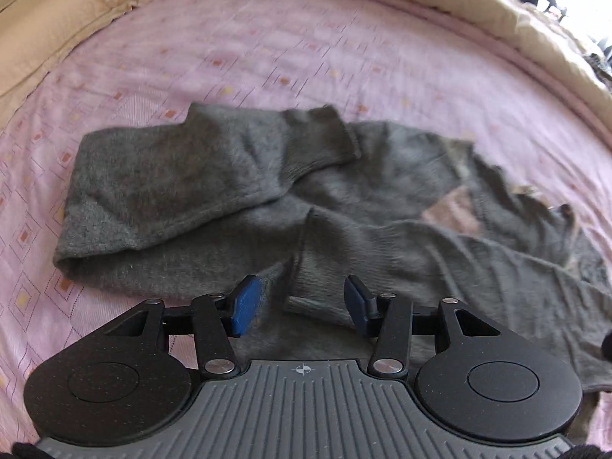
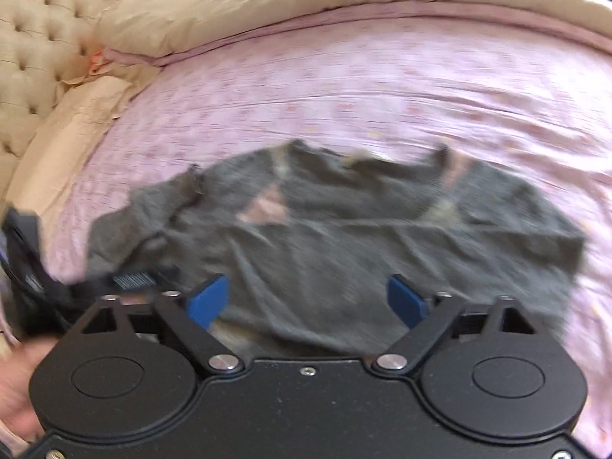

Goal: Fold small clothes

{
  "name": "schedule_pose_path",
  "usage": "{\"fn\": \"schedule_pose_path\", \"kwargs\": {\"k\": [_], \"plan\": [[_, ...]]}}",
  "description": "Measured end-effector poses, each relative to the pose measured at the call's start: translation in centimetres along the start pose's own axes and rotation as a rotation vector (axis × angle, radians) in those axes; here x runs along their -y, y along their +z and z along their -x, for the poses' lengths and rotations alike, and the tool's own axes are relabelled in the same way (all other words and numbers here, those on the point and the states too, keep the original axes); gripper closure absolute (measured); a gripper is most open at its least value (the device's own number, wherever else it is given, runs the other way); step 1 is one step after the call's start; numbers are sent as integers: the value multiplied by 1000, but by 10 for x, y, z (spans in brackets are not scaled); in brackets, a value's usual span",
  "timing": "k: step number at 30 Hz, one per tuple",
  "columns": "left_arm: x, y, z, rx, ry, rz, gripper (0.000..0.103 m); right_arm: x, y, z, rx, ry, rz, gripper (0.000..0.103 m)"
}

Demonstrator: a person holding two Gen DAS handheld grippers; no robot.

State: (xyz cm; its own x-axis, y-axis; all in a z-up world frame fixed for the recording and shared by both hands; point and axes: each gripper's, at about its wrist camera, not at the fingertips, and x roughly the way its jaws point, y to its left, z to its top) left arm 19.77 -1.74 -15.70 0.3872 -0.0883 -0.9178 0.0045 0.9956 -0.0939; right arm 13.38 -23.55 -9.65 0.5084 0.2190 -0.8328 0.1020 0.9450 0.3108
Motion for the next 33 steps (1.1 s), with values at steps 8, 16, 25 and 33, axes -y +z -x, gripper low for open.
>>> {"fn": "schedule_pose_path", "kwargs": {"k": [8, 16, 25, 33], "plan": [[0, -16, -10, 20, -34, -28, 31, -54, 55, -70, -58, 175, 36, 41], [7, -25, -10, 26, -66, -89, 11, -97, 85, -134, -116, 214, 124, 41], [-19, -24, 6, -71, -59, -33, 19, -114, 92, -178, -210, 216, 141, 41], [-81, -47, 34, -52, -37, 120, 20, -116, 94, -184, -217, 191, 105, 47]]}}
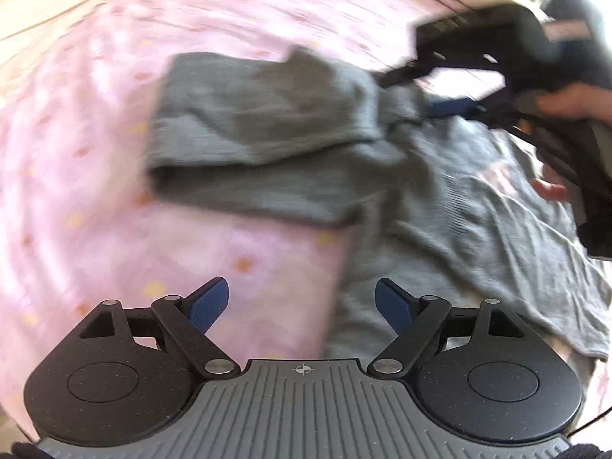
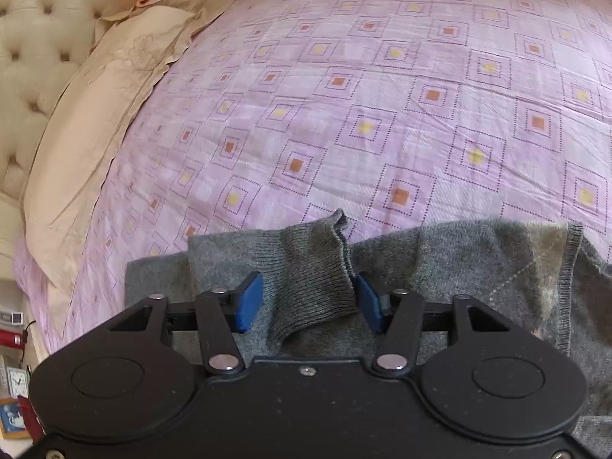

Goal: Fold small clothes
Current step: 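Grasp the sweater side edge with the right gripper and lift, then fold the side edge over the sleeves toward the center, open right gripper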

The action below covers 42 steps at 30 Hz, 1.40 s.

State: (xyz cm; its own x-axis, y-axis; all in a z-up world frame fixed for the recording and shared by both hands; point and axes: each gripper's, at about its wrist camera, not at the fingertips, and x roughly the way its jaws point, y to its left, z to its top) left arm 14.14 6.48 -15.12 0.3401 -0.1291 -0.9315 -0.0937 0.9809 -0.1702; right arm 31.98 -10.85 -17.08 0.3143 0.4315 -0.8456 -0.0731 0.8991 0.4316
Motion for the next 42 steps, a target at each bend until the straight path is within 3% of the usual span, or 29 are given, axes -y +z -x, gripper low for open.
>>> {"fn": "schedule_pose_path", "kwargs": {"k": [3, 4, 8, 12, 18, 23, 26, 31, 34, 37, 42], "plan": [[-21, -3, 8, 1, 29, 53, 20, 3, 1, -4, -9, -12, -24, 68], [-25, -3, 10, -1, 34, 71, 20, 3, 2, -4, -13, -5, -27, 86], [-45, -1, 14, 8, 56, 128, 20, -7, -2, 12, 24, 45, -22, 87], [-57, -1, 22, 18, 61, 162, 20, -28, -6, 54, 99, 123, -25, 88], [-56, -5, 35, 37, 37, 157, 20, -59, -9, 146, 240, 230, -4, 88], [-39, -9, 46, 60, 6, 108, 20, -51, -22, 233, 379, 241, -28, 88], [-25, -12, 50, 71, -5, 73, 20, -25, -46, 283, 471, 200, -73, 88], [-2, -18, 59, 82, -17, 11, 20, 42, -101, 329, 522, 8, -193, 88], [12, -24, 63, 87, -14, -40, 20, 89, -136, 327, 501, -117, -305, 88], [24, -29, 68, 92, -8, -88, 20, 135, -167, 308, 450, -183, -436, 88], [38, -35, 72, 93, 6, -162, 20, 179, -203, 272, 373, -246, -526, 88]]}}
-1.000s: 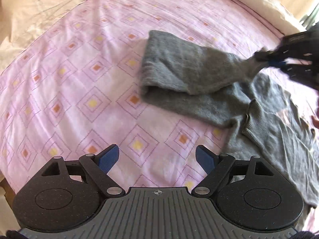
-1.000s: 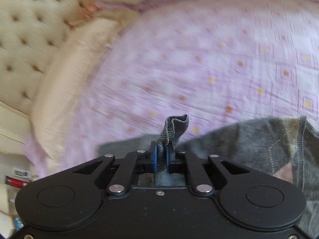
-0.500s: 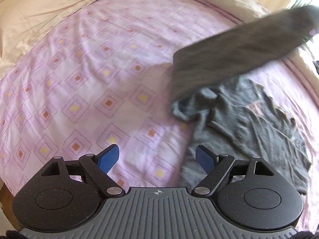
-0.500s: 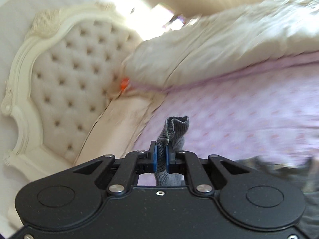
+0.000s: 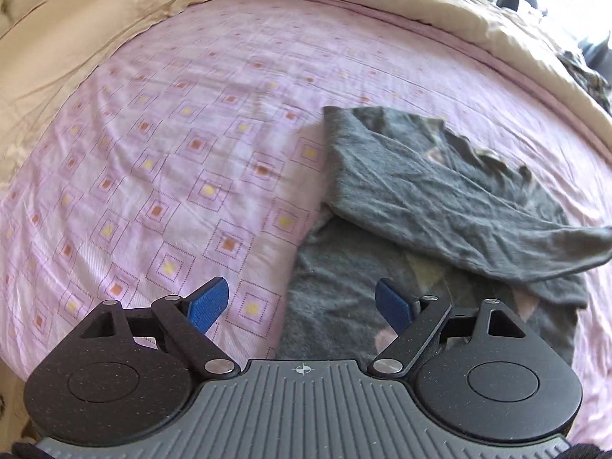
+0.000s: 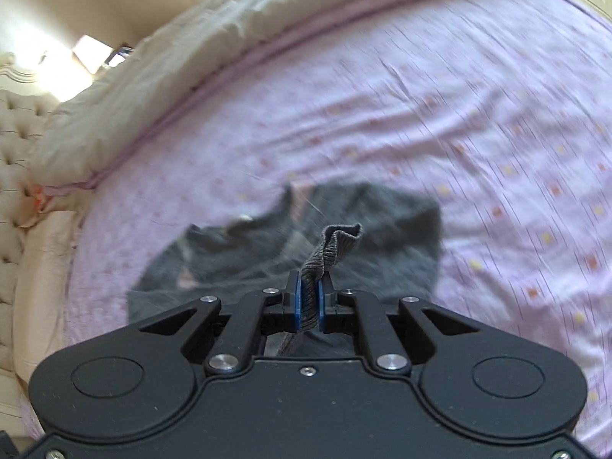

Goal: Fold small clothes
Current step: 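Fold the side edge over the sleeves toward the center, open right gripper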

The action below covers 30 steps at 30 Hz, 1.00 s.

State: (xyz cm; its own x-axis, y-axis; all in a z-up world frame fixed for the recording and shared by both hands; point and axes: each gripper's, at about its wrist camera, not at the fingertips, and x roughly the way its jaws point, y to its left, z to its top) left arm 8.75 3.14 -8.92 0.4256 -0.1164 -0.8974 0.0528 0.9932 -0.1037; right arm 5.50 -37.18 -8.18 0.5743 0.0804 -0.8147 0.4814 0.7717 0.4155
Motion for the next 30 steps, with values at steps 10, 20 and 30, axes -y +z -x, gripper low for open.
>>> {"fn": "schedule_pose_path", "kwargs": {"k": [10, 20, 30], "plan": [[35, 27, -13, 55, 5, -158, 20, 10, -30, -3, -26, -1, 18, 88], [82, 74, -71, 80, 40, -312, 20, -6, -33, -8, -22, -5, 61, 88], [44, 83, -130, 54, 189, -368, 21, -39, -24, -7, -9, 17, 159, 88]]}}
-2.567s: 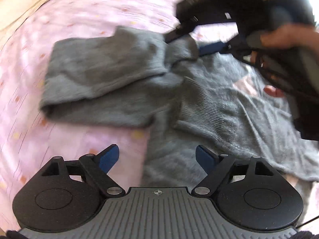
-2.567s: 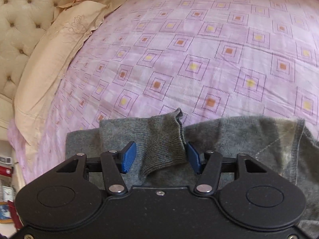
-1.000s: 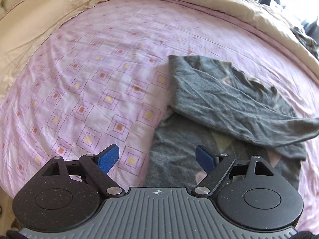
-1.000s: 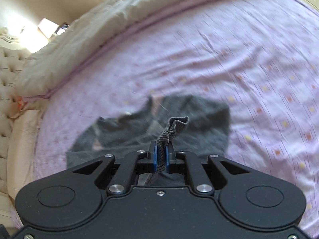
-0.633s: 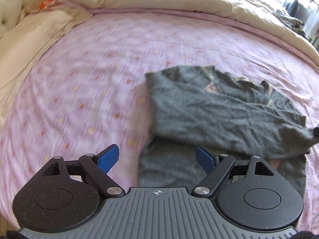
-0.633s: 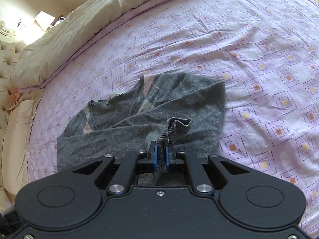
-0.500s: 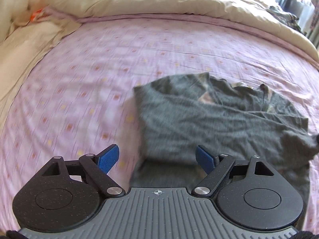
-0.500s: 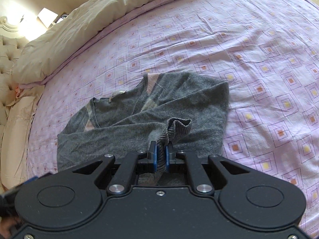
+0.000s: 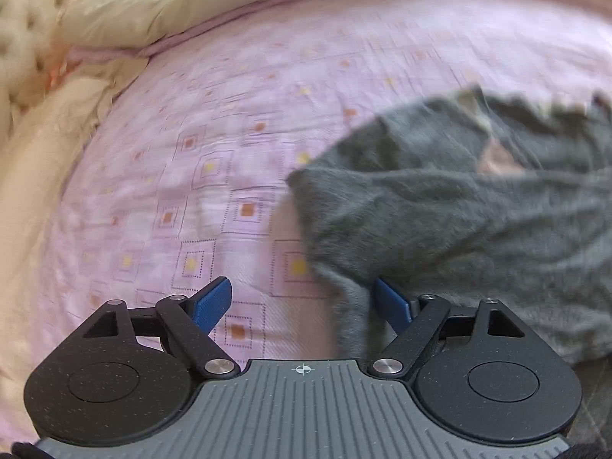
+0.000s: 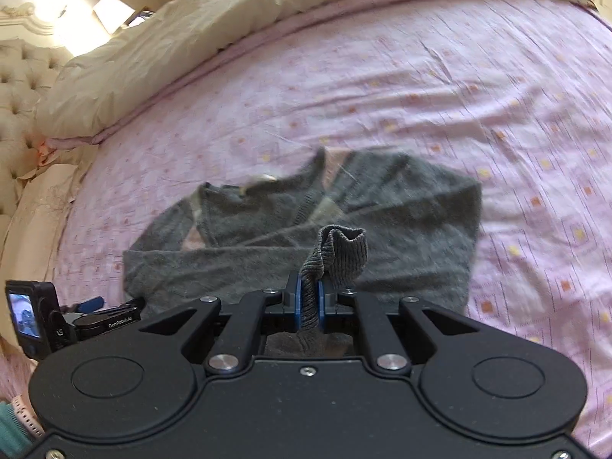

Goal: Fold small clothes
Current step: 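Fold the side edge over the sleeves toward the center, open right gripper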

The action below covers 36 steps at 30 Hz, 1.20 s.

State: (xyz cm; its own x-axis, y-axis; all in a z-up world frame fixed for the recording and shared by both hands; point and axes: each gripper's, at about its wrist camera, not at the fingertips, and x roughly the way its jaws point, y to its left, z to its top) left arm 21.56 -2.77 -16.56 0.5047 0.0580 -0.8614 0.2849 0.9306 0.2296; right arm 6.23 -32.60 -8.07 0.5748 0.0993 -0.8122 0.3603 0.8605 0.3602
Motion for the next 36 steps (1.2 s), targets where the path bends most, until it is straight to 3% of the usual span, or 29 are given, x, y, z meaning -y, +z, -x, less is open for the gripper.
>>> {"fn": "schedule_pose_path", "kwargs": {"k": [5, 8, 12, 14, 18, 22, 23, 27, 30, 34, 36], "plan": [[-29, -8, -7, -25, 51, 56, 21, -8, 10, 20, 67, 62, 53, 87], [-37, -7, -8, -37, 16, 89, 21, 6, 4, 0, 24, -40, 76, 85], [-36, -5, -8, -36, 15, 67, 21, 52, -17, -53, -163, -216, -35, 78], [-36, -5, -8, -35, 10, 69, 21, 65, -28, -61, -191, -266, -62, 80], [-40, -8, -9, -35, -11, 84, 21, 63, -35, -46, -127, -285, -84, 78], [-41, -6, -9, -41, -24, 74, 21, 51, -40, -32, -35, -328, -63, 51], [-42, -5, -7, -45, -25, 71, 21, 48, -41, -30, -16, -334, -54, 51], [-39, -2, 12, -6, -18, 66, 22, 38, -44, -29, 14, -297, -36, 48], [-32, -2, 29, 47, -57, 57, 22, 29, -43, -37, 12, -263, -36, 43], [-19, 2, 35, 61, -116, 58, 22, 16, -47, -45, 11, -218, -26, 26], [-14, 6, 32, 60, -124, 60, 22, 11, -49, -49, 2, -207, -13, 23]]}}
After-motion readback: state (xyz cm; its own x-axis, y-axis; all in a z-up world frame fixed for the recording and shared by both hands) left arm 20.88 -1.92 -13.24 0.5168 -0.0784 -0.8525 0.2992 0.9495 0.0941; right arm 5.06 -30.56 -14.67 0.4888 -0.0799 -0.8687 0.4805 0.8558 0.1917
